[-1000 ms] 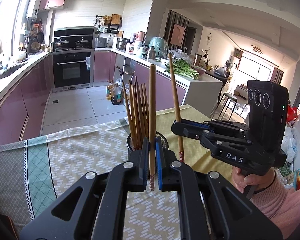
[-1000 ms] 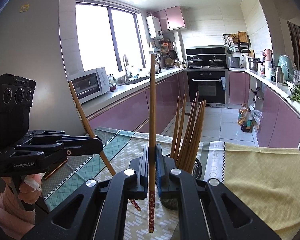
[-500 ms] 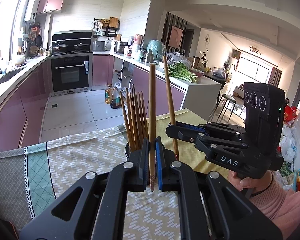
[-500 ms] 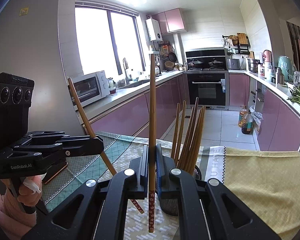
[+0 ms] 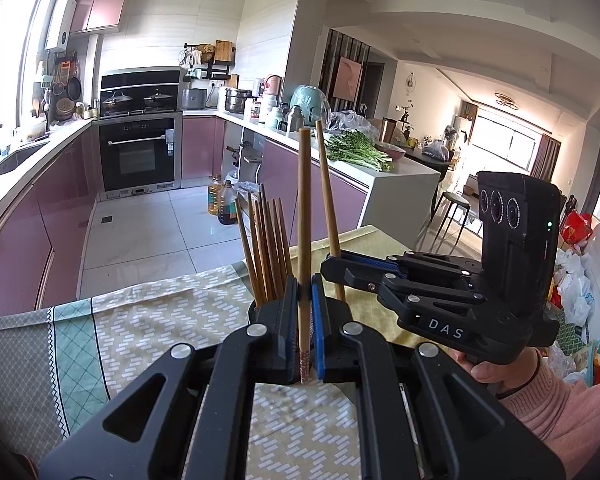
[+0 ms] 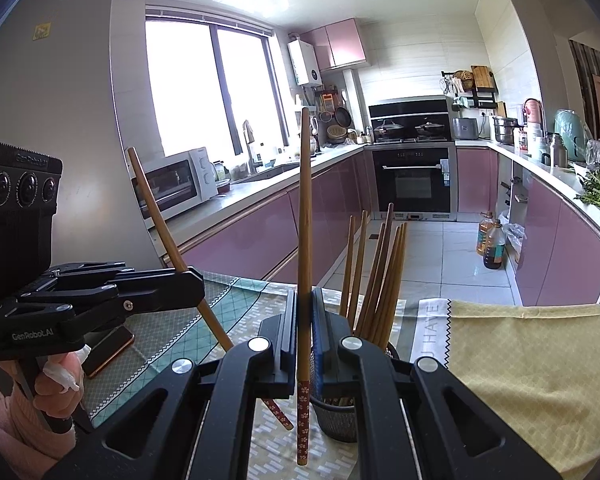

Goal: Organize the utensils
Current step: 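Lower both held chopsticks into the black mesh cup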

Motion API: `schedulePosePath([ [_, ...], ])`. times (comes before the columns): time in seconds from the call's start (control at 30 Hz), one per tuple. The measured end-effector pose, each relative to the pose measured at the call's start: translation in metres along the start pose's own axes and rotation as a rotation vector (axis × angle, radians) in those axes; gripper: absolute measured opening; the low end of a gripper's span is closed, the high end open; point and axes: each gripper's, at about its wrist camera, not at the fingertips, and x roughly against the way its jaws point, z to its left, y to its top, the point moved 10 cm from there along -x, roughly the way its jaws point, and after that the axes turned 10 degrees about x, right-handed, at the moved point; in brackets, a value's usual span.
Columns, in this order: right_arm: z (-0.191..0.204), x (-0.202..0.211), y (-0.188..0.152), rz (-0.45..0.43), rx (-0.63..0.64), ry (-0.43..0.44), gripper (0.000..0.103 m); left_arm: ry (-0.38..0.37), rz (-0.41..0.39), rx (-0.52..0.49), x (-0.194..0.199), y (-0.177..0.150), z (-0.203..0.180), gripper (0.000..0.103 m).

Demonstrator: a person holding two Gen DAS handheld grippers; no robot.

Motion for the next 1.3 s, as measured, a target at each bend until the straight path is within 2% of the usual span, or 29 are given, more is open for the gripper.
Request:
schedulePosePath([
  [1.3, -0.001, -0.011, 0.017, -0.014, -0.02, 0.007, 0.006, -0.01, -0.017, -0.019, 0.001, 0.008, -0.009, 0.008],
])
